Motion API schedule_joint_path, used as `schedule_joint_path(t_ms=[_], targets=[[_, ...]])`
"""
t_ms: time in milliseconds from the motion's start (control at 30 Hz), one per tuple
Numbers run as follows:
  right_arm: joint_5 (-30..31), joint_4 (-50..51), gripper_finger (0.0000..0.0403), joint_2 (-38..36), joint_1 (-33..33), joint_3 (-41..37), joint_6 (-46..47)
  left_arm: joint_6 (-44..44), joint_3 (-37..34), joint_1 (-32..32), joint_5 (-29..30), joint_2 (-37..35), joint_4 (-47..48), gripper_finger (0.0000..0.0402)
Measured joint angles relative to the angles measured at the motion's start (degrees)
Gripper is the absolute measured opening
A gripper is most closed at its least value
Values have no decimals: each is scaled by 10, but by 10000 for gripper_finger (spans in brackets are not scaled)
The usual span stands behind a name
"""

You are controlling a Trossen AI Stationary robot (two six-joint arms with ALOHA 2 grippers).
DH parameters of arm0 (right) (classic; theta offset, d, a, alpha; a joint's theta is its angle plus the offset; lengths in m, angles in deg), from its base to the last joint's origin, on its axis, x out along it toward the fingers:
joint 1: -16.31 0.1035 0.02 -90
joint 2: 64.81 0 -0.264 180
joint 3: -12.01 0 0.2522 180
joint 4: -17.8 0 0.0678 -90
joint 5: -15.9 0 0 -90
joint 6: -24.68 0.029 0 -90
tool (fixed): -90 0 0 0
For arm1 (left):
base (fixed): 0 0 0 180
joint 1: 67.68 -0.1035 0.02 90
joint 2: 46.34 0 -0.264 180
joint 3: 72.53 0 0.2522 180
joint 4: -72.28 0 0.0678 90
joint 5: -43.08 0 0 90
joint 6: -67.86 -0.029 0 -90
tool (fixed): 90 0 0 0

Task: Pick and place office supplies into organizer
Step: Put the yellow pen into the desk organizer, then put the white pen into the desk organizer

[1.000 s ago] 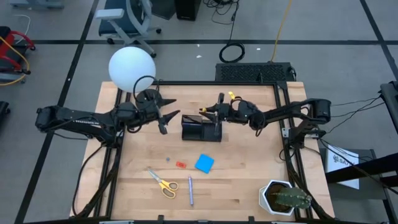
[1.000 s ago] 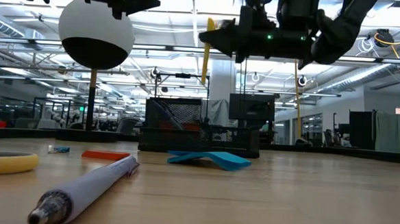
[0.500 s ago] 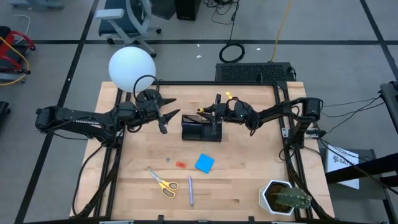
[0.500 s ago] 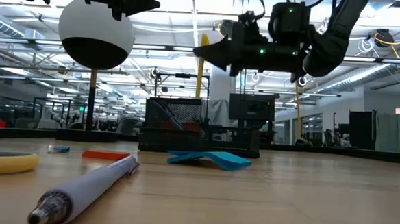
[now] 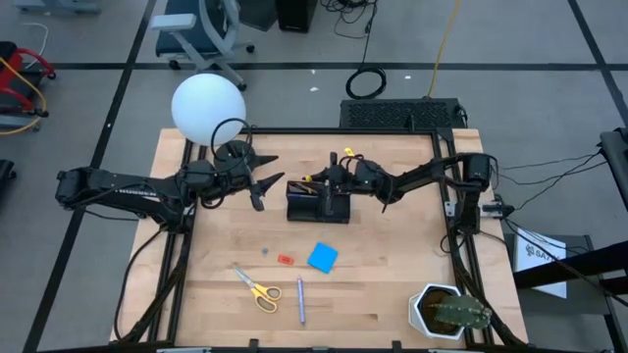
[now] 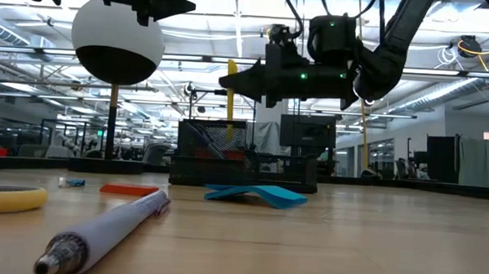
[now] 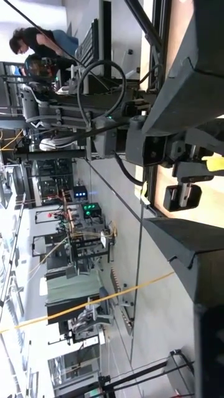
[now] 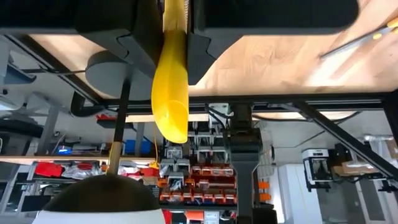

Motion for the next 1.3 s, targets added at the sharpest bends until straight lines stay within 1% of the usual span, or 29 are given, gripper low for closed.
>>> schedule_joint_path(t_ms=[133,400,500,600,833,1067,1300], targets=[[15,4,37,0,0,1,0,0,0,0,0,0,0,230],[17,7,113,-2,0,1,11,-2,0,0,0,0,1,230],[31,7,129,-2,0,1,12,-2,0,0,0,0,2,230],[32,4,139,-5,0,1,6,-2,0,0,0,0,2,230],[29,13,138,-37,7,1,-8,-7,0,0,0,0,11,230],[29,98,134,-100,28,1,-63,-36,0,5,0,0,27,230],[32,157,128,-150,34,1,-74,-52,0,20,-1,0,28,230]])
